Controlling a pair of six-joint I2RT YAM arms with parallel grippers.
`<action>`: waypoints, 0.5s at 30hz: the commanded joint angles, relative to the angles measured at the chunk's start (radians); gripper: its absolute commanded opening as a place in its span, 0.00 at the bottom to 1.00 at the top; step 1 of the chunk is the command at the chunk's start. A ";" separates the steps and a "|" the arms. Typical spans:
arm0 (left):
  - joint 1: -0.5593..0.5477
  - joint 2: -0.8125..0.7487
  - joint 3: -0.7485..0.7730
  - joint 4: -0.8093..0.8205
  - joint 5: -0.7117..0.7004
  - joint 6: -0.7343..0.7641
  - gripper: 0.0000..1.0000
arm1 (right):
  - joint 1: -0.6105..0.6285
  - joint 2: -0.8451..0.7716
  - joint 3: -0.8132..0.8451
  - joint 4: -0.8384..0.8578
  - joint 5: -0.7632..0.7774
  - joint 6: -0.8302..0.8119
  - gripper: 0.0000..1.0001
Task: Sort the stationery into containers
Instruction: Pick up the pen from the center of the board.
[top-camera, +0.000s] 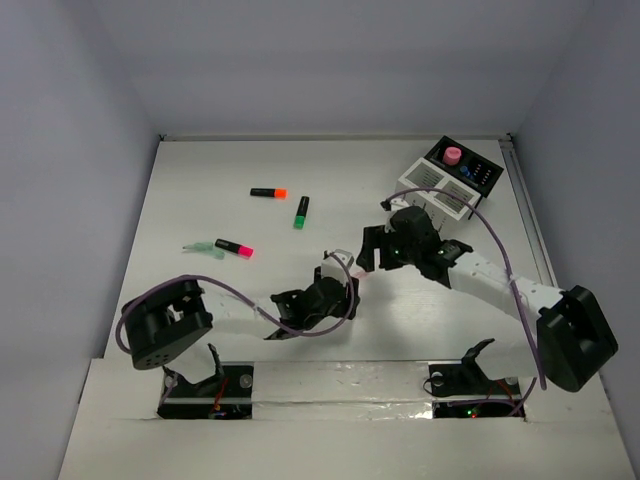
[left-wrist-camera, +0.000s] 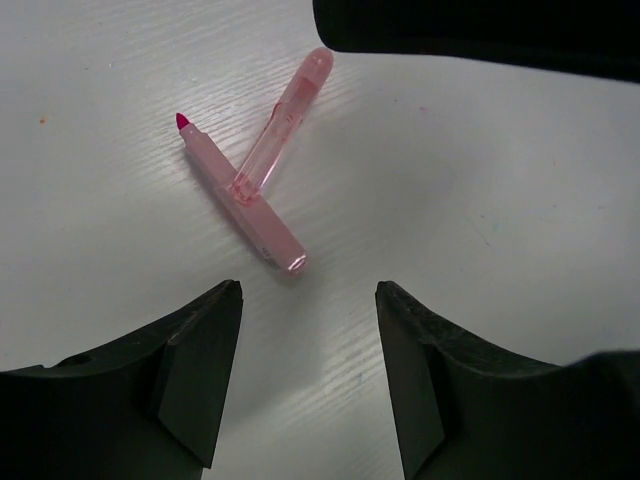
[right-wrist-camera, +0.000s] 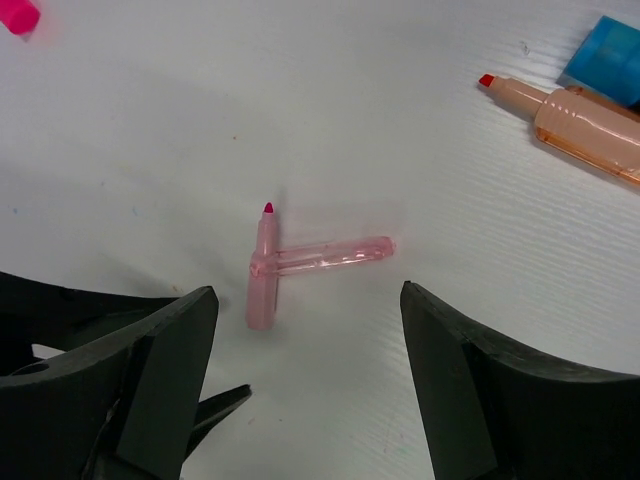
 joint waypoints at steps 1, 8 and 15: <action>-0.015 0.050 0.071 -0.045 -0.128 -0.057 0.52 | 0.003 -0.040 -0.021 0.050 0.002 -0.016 0.80; -0.034 0.163 0.128 -0.099 -0.175 -0.105 0.48 | 0.003 -0.083 -0.058 0.081 -0.035 -0.025 0.80; -0.052 0.228 0.164 -0.139 -0.217 -0.140 0.43 | 0.003 -0.090 -0.068 0.101 -0.061 -0.036 0.80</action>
